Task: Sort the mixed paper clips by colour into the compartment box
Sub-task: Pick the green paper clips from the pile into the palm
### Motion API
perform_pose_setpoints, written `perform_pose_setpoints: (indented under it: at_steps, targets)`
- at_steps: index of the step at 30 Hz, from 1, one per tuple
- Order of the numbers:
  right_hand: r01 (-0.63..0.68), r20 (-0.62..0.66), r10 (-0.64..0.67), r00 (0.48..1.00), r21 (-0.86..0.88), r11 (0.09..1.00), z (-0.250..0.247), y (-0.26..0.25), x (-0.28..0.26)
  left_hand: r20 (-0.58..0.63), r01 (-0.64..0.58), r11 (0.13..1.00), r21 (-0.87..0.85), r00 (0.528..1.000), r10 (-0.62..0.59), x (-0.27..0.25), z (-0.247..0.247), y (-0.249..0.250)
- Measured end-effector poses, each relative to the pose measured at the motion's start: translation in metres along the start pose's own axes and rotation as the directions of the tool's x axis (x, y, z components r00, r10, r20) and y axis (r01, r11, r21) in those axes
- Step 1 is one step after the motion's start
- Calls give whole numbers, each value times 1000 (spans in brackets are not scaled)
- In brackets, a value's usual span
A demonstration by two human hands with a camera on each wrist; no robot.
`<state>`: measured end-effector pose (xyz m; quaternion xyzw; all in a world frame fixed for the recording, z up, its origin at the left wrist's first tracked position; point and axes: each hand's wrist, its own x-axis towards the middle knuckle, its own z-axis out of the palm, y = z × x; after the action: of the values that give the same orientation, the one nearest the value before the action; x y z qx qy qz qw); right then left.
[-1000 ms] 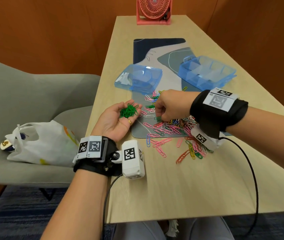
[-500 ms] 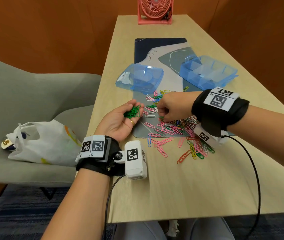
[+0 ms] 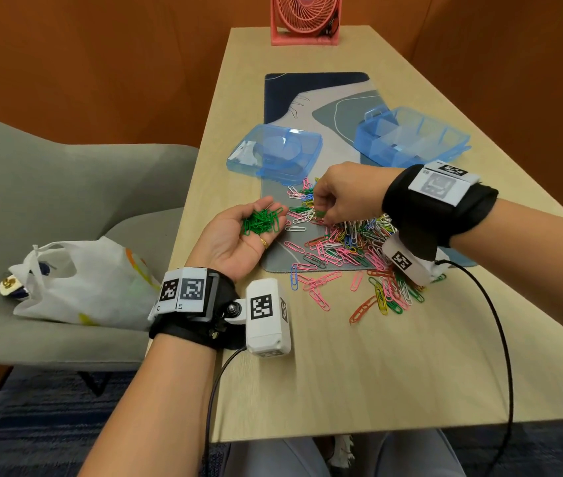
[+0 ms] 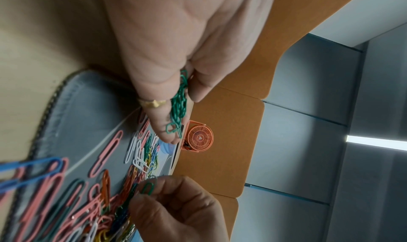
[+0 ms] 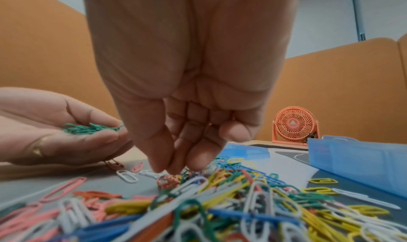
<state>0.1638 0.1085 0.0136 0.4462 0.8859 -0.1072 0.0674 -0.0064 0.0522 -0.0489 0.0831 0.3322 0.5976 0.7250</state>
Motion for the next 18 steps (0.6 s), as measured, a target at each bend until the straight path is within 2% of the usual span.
perform_pose_setpoints:
  at_steps: [6, 14, 18]
  targets:
    - [33, 83, -35, 996, 27, 999, 9, -3, 0, 18, 1, 1000, 1, 1000, -1, 0, 0, 0]
    - [41, 5, -41, 999, 68, 997, 13, -7, 4, 26, -4, 1000, 1, 1000, 4, -1, 0, 1]
    - [25, 62, -27, 998, 33, 999, 9, -4, 3, 20, -6, 1000, 5, 1000, 6, 1, -1, 0]
